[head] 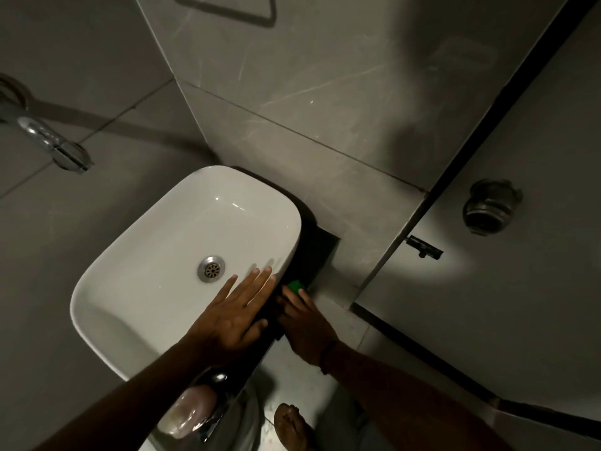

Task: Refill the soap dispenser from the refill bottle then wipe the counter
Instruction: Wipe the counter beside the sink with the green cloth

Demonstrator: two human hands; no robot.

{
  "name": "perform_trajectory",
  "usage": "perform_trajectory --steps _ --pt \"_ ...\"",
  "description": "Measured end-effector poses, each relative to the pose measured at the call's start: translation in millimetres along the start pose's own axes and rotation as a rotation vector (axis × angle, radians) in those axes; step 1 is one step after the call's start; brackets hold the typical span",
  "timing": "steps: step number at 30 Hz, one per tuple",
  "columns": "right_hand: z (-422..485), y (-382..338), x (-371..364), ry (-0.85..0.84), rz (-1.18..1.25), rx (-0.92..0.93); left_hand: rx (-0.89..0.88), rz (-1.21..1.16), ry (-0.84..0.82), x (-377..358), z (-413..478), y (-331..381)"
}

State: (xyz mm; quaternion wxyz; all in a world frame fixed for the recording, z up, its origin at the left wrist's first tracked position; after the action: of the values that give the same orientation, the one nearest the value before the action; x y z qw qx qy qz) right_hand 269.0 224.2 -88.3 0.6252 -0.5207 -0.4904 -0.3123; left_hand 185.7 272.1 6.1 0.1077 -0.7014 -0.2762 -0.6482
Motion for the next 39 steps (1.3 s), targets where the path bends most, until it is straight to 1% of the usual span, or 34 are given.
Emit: perform_trajectory --steps 2,3,5,7,9,10,12,14,17,19,21,24,26,28,31,33,36,39 --pt "-15 -14 -10 -0.045 -0.048 0.102 -0.001 -0.02 -0.009 1 -7 -2" --pt "-18 -10 -9 -0.046 -0.084 0.115 -0.005 -0.026 -0.008 2 -11 -3" --pt "-15 6 -1 -0.028 -0.114 0.063 0.004 -0.033 -0.009 3 -19 -6" --pt "-6 19 9 -0.03 -0.076 -0.056 0.021 -0.044 -0.013 4 -24 -9" --pt "2 9 11 -0.018 -0.037 -0.132 0.028 -0.064 -0.013 5 -26 -11" --pt "2 -4 7 -0.003 -0.024 -0.129 0.029 -0.072 -0.017 5 -27 -12" --pt "-4 -42 -12 0.016 -0.003 -0.038 0.038 -0.081 -0.026 4 -28 -13" --pt "-19 -78 -33 -0.019 -0.007 0.089 0.053 -0.101 -0.04 3 -29 -15" --pt "-42 -88 -44 -0.037 -0.092 0.239 0.068 -0.12 -0.046 5 -31 -15" --pt "-45 -70 -34 -0.049 -0.126 0.226 0.074 -0.126 -0.048 7 -33 -14" --pt "-37 -51 -18 -0.002 -0.133 0.144 0.076 -0.129 -0.049 8 -33 -13" --pt "-23 -62 -15 0.0 -0.076 0.066 0.086 -0.139 -0.058 6 -34 -13" --pt "-21 -87 -30 -0.035 -0.049 0.101 0.089 -0.141 -0.058 6 -34 -13" --pt "-30 -108 -45 -0.067 -0.027 0.19 0.089 -0.149 -0.059 6 -35 -13" --pt "-51 -105 -50 -0.073 -0.095 0.32 0.086 -0.149 -0.058 8 -35 -13" --pt "-57 -76 -42 -0.111 -0.145 0.286 0.084 -0.14 -0.058 8 -34 -12" --pt "-41 -31 -18 -0.102 -0.126 0.102 0.083 -0.133 -0.061 8 -31 -12" --pt "-13 -36 -7 -0.048 -0.071 0.03 0.083 -0.146 -0.058 8 -23 -10"
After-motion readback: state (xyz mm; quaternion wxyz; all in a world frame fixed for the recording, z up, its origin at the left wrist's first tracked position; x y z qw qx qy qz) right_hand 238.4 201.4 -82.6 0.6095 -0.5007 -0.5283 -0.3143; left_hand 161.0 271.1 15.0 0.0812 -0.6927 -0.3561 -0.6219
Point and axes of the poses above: each hand's wrist, its own z-axis towards the middle knuckle, its own x-axis out of the back of the hand, y = z × x, the point moved 10 cm from there along z, towards the middle knuckle, and after that the axes turned 2 degrees about y, right-handed, at the moved point
